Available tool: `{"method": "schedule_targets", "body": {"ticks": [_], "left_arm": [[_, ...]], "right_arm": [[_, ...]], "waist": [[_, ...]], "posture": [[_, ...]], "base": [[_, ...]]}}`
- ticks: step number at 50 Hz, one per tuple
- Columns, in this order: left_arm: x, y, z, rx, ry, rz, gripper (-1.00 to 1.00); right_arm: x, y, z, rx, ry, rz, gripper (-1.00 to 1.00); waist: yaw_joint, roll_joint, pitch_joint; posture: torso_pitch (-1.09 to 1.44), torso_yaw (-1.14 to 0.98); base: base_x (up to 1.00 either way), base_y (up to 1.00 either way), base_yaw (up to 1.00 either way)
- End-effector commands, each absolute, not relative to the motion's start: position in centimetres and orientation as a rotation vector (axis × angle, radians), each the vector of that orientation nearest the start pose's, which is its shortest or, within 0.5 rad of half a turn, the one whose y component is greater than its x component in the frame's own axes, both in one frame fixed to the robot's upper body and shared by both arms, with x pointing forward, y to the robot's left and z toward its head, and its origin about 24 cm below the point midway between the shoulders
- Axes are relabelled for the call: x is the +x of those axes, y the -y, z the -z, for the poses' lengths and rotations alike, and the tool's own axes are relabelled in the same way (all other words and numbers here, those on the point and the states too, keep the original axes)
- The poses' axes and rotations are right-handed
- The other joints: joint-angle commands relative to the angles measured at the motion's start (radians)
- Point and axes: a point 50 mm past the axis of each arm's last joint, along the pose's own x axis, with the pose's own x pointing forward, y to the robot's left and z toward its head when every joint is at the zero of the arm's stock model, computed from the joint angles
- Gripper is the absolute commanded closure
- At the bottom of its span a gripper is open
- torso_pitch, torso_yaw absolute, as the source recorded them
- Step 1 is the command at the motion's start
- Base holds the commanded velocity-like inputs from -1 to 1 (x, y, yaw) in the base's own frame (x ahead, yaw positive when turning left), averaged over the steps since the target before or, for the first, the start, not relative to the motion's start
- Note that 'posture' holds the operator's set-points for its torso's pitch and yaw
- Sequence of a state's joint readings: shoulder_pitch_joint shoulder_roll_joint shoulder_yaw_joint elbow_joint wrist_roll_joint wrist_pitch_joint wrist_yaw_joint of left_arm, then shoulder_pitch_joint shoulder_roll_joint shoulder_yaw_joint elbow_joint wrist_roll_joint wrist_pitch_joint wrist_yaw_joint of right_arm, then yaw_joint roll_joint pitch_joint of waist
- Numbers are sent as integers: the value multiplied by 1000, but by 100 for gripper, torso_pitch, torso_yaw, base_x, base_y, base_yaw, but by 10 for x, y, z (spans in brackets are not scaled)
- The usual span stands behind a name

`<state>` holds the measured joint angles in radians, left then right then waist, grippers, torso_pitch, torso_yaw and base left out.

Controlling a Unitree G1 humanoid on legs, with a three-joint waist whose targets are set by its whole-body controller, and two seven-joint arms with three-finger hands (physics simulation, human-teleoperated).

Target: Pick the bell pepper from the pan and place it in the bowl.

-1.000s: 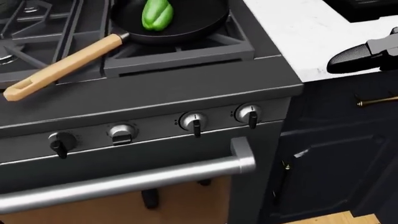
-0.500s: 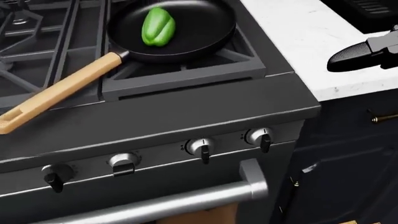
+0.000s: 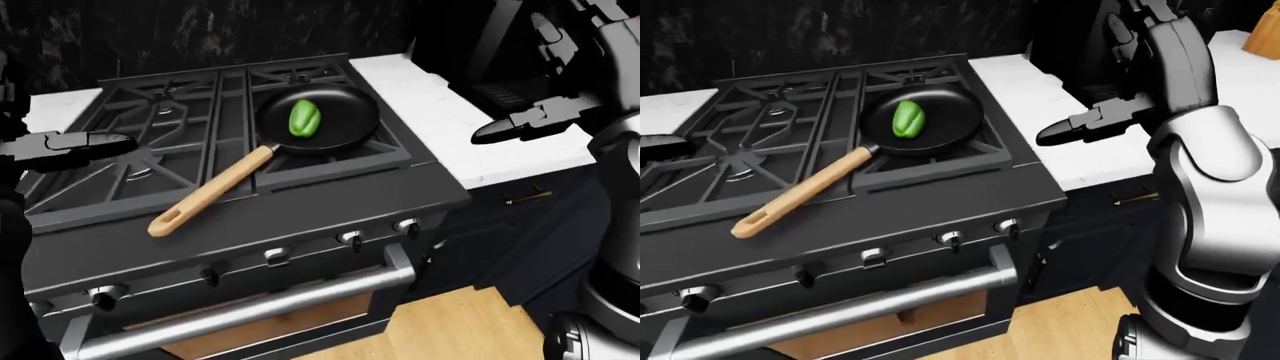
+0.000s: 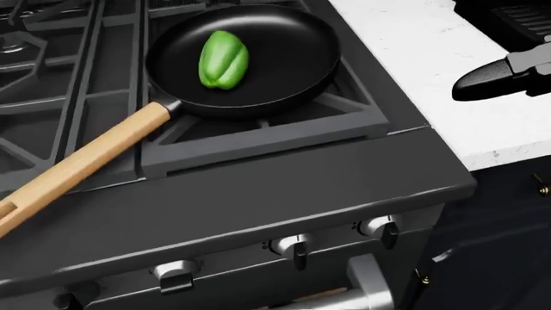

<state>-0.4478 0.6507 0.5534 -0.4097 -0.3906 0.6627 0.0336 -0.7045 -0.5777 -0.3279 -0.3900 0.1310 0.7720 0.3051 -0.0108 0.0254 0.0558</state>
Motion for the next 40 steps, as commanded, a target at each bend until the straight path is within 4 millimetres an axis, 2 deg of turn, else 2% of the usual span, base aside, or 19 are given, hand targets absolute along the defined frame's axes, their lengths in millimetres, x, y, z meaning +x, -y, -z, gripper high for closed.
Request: {"method": "schedule_targets", "body": {"ticks": [1, 3, 4, 5, 6, 9, 13, 15, 17, 18, 19, 21, 22, 24, 26, 27, 29, 34, 40], "left_arm": [[238, -301, -293, 179, 490, -354, -100], [240, -302, -289, 180, 481, -357, -100], [238, -302, -293, 181, 486, -357, -100], [238, -303, -293, 180, 488, -360, -100], [238, -303, -293, 181, 487, -360, -100], [237, -302, -293, 183, 489, -357, -100], [238, -302, -294, 181, 489, -354, -100], [238, -300, -294, 182, 489, -351, -100], [237, -301, -295, 182, 492, -352, -100], [237, -302, -295, 182, 492, -354, -100], [237, -302, -295, 182, 492, -354, -100], [236, -302, -295, 183, 492, -354, -100], [236, -303, -296, 184, 493, -356, -100], [236, -302, -296, 184, 493, -356, -100], [236, -302, -296, 184, 494, -356, -100], [236, -303, -297, 183, 496, -359, -100], [236, -304, -297, 183, 495, -360, -100], [235, -304, -298, 181, 499, -364, -100], [234, -304, -299, 180, 502, -364, -100]], "right_arm": [[276, 232, -316, -363, 449, -29, -100], [277, 233, -312, -368, 442, -26, -100], [276, 233, -315, -366, 447, -26, -100], [277, 233, -313, -363, 447, -24, -100], [277, 232, -310, -369, 444, -26, -100], [277, 231, -316, -373, 453, -28, -100], [277, 233, -317, -374, 454, -23, -100], [277, 233, -317, -374, 453, -22, -100], [277, 233, -317, -374, 455, -23, -100], [277, 233, -317, -373, 455, -23, -100], [277, 232, -318, -373, 455, -28, -100], [277, 232, -319, -374, 454, -26, -100], [278, 232, -318, -372, 450, -25, -100], [278, 232, -317, -377, 440, -28, -100], [278, 233, -318, -371, 437, -18, -100], [280, 235, -320, -364, 435, -9, -100], [282, 234, -322, -368, 437, -6, -100], [289, 232, -329, -374, 439, -3, -100], [305, 238, -339, -385, 444, 82, -100]], "waist": [[2, 3, -16], [-5, 60, -30], [-11, 70, -42], [3, 54, -28], [-1, 62, -21], [7, 33, -27], [10, -6, -20], [16, -38, -20], [18, -83, -29], [9, -39, -28], [13, -54, -25], [8, -50, -30], [9, -43, -31], [-1, -28, -12], [-2, 8, -6], [-10, 27, -13], [-12, 11, -11], [-2, -5, -23], [2, -9, -24]], "posture": [[0, 0], [0, 0], [0, 0], [0, 0], [0, 0], [0, 0], [0, 0], [0, 0], [0, 0], [0, 0], [0, 0], [0, 0], [0, 0], [0, 0], [0, 0], [0, 0], [0, 0], [0, 0], [0, 0]], "base": [[14, 9, 0], [14, 9, 0], [15, 9, 0], [15, 10, 0], [14, 9, 0], [14, 9, 0], [14, 9, 0], [14, 8, 0], [14, 6, 0], [16, 4, 0], [14, 3, 0], [14, 2, 0], [9, 0, 0], [5, 0, 0], [3, 0, 0], [0, 0, 0], [0, 0, 0], [0, 0, 0], [0, 0, 0]]}}
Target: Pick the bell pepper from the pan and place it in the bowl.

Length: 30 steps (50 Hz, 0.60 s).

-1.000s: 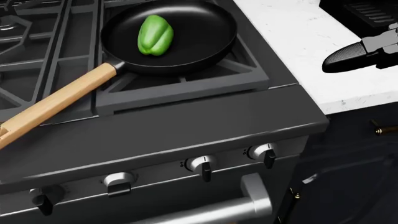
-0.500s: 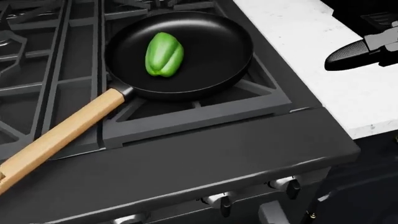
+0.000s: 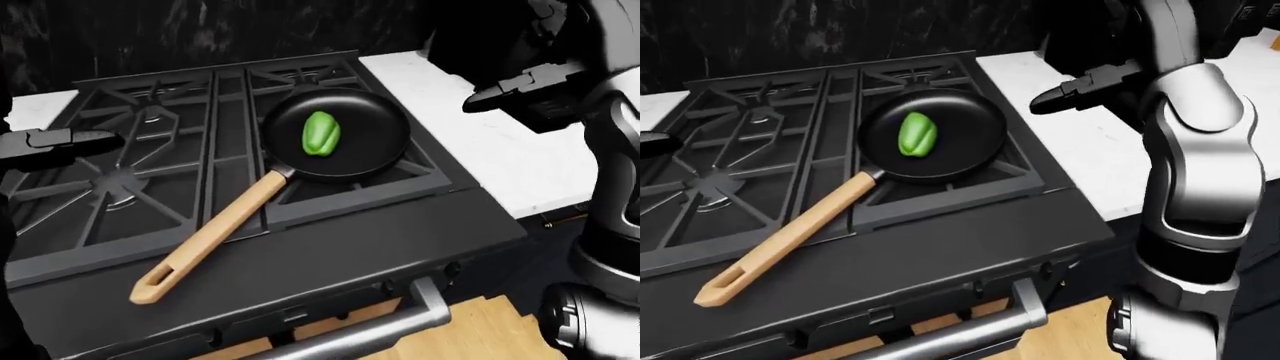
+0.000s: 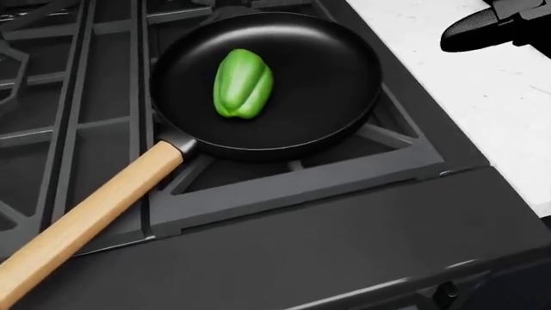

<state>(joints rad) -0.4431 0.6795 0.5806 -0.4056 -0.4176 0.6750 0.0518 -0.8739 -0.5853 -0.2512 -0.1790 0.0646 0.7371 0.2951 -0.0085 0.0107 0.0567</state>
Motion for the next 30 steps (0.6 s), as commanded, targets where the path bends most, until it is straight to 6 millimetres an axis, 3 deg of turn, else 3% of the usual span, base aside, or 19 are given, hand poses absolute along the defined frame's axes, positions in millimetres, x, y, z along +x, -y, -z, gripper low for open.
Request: {"method": "schedule_targets", "body": {"ticks": [1, 3, 9, 10, 14, 20, 24, 27, 30], "left_arm": [[234, -304, -300, 180, 503, -364, -100], [234, -305, -299, 179, 503, -366, -100], [233, -306, -300, 181, 504, -368, -100], [233, -306, -300, 181, 504, -368, -100], [233, -306, -300, 182, 504, -368, -100], [233, -305, -299, 181, 504, -368, -100], [233, -305, -299, 183, 503, -366, -100], [232, -305, -300, 182, 504, -367, -100], [233, -305, -300, 181, 504, -368, -100]], "right_arm": [[310, 240, -340, -395, 462, 120, -100], [314, 241, -341, -285, 427, 101, -100], [324, 249, -341, -321, 403, 119, -100], [324, 249, -341, -322, 403, 117, -100], [325, 245, -341, -333, 397, 90, -100], [327, 245, -343, -333, 397, 92, -100], [326, 244, -345, -329, 391, 90, -100], [326, 245, -346, -327, 386, 94, -100], [327, 245, -347, -332, 377, 97, -100]], "waist": [[0, 7, -24], [-1, 9, -26], [3, 10, -22], [4, 13, -40], [23, 12, -32], [25, 47, -23], [53, 63, -31], [64, 34, -29], [51, -16, -1]], "posture": [[0, 0], [0, 0], [0, 0], [0, 0], [0, 0], [0, 0], [0, 0], [0, 0], [0, 0]], "base": [[0, 0, 0], [0, 0, 0], [0, 0, 0], [0, 0, 6], [0, 0, 67], [0, 0, 99], [0, 0, 100], [0, 0, 100], [0, 0, 100]]}}
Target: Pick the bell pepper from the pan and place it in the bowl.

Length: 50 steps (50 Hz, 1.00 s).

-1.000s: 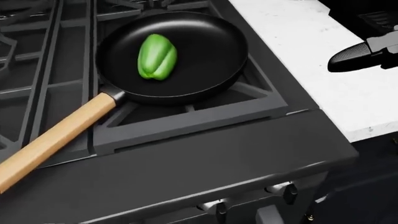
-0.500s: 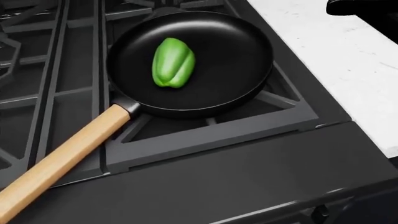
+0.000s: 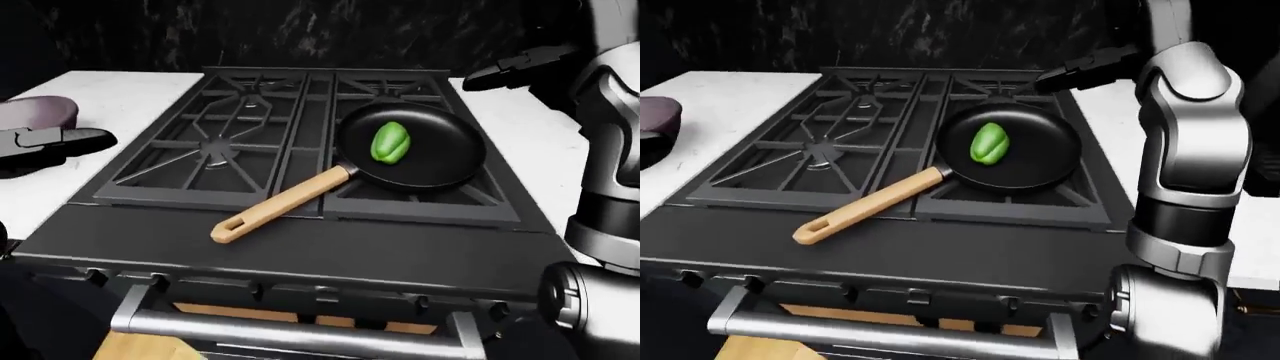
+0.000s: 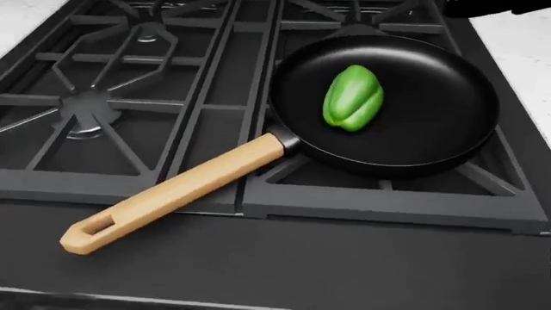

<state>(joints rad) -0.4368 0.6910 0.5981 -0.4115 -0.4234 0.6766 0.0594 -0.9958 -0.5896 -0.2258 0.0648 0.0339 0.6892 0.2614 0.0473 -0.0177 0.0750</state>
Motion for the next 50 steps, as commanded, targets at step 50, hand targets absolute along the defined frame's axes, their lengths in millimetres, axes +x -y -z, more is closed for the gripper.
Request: {"method": "schedule_targets", "body": {"ticks": [50], "left_arm": [[232, -305, -292, 190, 501, -363, -100]], "right_arm": [[387, 179, -401, -1162, 432, -252, -100]], "waist": [[-72, 78, -39]], "posture": [[0, 0]], "base": [[0, 0, 2]]}}
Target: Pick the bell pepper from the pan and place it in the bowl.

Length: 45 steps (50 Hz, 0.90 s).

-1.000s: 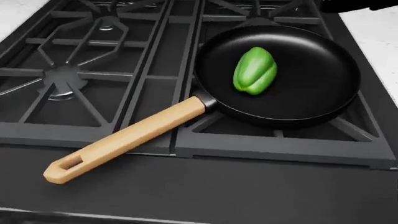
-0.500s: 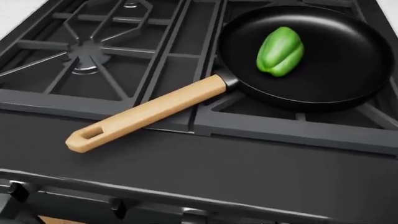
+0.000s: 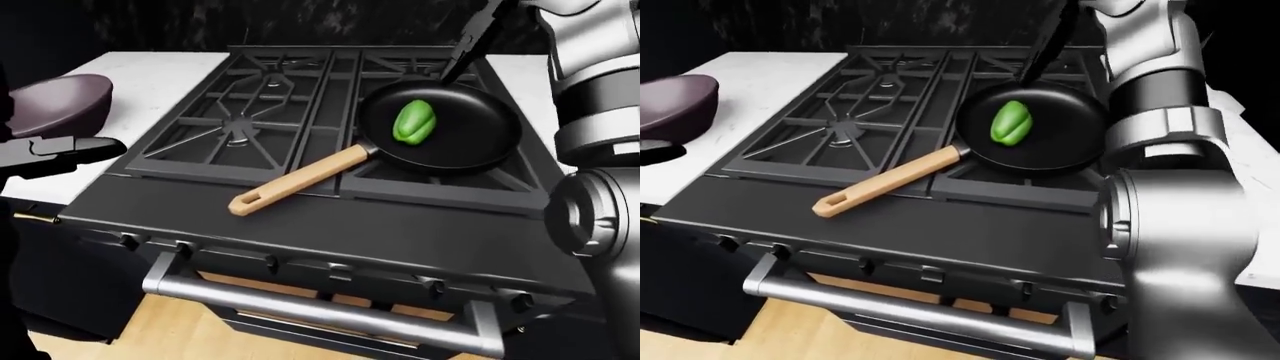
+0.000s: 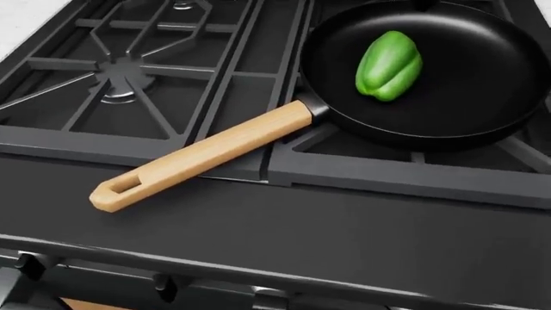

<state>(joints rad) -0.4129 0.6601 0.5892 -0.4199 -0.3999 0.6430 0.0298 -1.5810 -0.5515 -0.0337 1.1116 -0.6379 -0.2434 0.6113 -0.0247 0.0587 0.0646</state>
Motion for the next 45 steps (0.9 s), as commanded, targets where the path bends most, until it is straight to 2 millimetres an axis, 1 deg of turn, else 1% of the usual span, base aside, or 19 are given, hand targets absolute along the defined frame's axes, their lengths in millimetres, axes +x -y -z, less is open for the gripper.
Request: {"method": "schedule_targets", "body": {"ticks": [1, 5, 11, 17, 21, 27, 28, 30, 32, 40, 45], "left_arm": [[232, -305, -292, 189, 501, -362, -100], [232, -305, -293, 187, 502, -360, -100], [232, -304, -290, 185, 497, -356, -100], [233, -305, -287, 183, 490, -355, -100], [234, -305, -286, 182, 488, -355, -100], [235, -306, -283, 176, 483, -355, -100], [235, -306, -282, 177, 483, -355, -100], [235, -306, -282, 176, 482, -356, -100], [234, -307, -282, 176, 482, -357, -100], [233, -308, -282, 171, 484, -360, -100], [233, -307, -279, 169, 481, -357, -100]], "right_arm": [[388, 177, -401, -1168, 416, -261, -100], [389, 172, -401, -1211, 400, -284, -100], [392, 162, -394, -1336, 375, -338, -100], [393, 147, -393, -1422, 364, -376, -100], [395, 137, -385, -1487, 350, -419, -100], [394, 129, -382, -1633, 351, -462, -100], [395, 126, -381, -1620, 351, -471, -100], [396, 125, -374, -1659, 332, -499, -100], [396, 123, -372, -1665, 325, -516, -100], [392, 115, -376, -1736, 341, -553, -100], [393, 111, -371, -1781, 330, -583, -100]], "waist": [[0, 2, -28], [-2, 4, -28], [-4, 7, -25], [-7, 10, -24], [-8, 12, -22], [-9, 12, -22], [-8, 12, -22], [-8, 12, -22], [-9, 12, -22], [-10, 13, -22], [-10, 14, -21]], "posture": [[0, 0], [0, 0], [0, 0], [0, 0], [0, 0], [0, 0], [0, 0], [0, 0], [0, 0], [0, 0], [0, 0]], "base": [[0, 0, 0], [0, 0, 0], [0, 0, 0], [0, 0, 0], [0, 0, 0], [0, 0, 0], [0, 0, 0], [0, 0, 0], [0, 0, 0], [0, 0, 0], [0, 0, 0]]}}
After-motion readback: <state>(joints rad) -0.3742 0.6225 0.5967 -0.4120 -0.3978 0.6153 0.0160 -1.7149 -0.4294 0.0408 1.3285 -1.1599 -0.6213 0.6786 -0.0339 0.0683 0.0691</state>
